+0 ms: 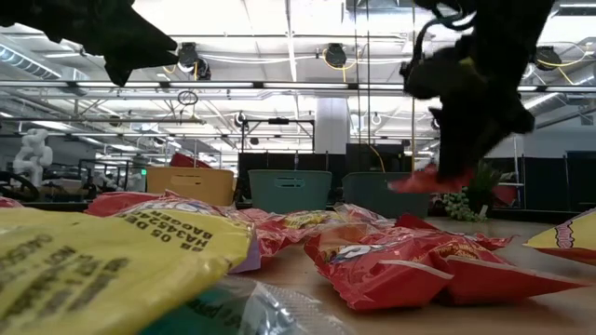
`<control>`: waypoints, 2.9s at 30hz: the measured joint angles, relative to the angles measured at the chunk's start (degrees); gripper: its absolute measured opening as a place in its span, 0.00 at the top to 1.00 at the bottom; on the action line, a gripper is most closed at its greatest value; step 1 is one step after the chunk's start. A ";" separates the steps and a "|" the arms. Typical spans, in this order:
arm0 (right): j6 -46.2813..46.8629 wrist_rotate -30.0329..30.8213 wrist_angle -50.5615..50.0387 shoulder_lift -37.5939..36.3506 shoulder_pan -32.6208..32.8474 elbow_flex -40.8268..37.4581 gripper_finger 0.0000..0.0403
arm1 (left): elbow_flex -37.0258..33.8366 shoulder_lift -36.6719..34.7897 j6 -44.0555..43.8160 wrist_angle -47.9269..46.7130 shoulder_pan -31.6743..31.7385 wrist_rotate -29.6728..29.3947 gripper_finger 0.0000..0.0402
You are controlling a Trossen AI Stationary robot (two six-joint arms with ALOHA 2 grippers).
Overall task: Sort candy
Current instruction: Put the red candy into the blue bin, then put the orange gummy candy into the green bin
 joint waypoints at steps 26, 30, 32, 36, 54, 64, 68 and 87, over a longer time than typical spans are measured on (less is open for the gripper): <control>-28.55 5.68 10.02 -13.98 -38.25 0.12 0.80 | 0.00 0.00 0.67 0.02 0.00 0.02 0.65; -29.86 3.05 11.10 -13.98 -40.49 0.14 0.63 | 0.00 0.00 0.68 -0.02 0.00 0.02 0.65; -29.87 2.98 11.05 -13.98 -40.90 0.14 0.55 | 0.00 -0.01 0.68 -0.04 0.00 0.02 0.65; -31.22 2.86 11.07 -14.00 -41.03 0.14 0.42 | 0.00 -0.01 0.71 -0.62 0.00 0.02 0.65; -34.07 -6.24 16.32 -14.06 -40.27 0.19 0.29 | 0.00 -0.02 0.73 -0.94 0.00 0.02 0.65; -43.20 -9.85 28.01 -14.18 -29.29 0.25 0.36 | 0.00 -0.02 0.73 -0.87 0.00 0.02 0.65; -47.58 -10.02 26.03 -13.21 -24.46 0.25 0.39 | 0.00 0.00 0.74 -0.87 0.00 0.03 0.65; -60.53 -14.26 15.89 3.88 -14.27 0.23 0.57 | 0.00 0.00 0.71 -0.89 0.01 0.94 0.65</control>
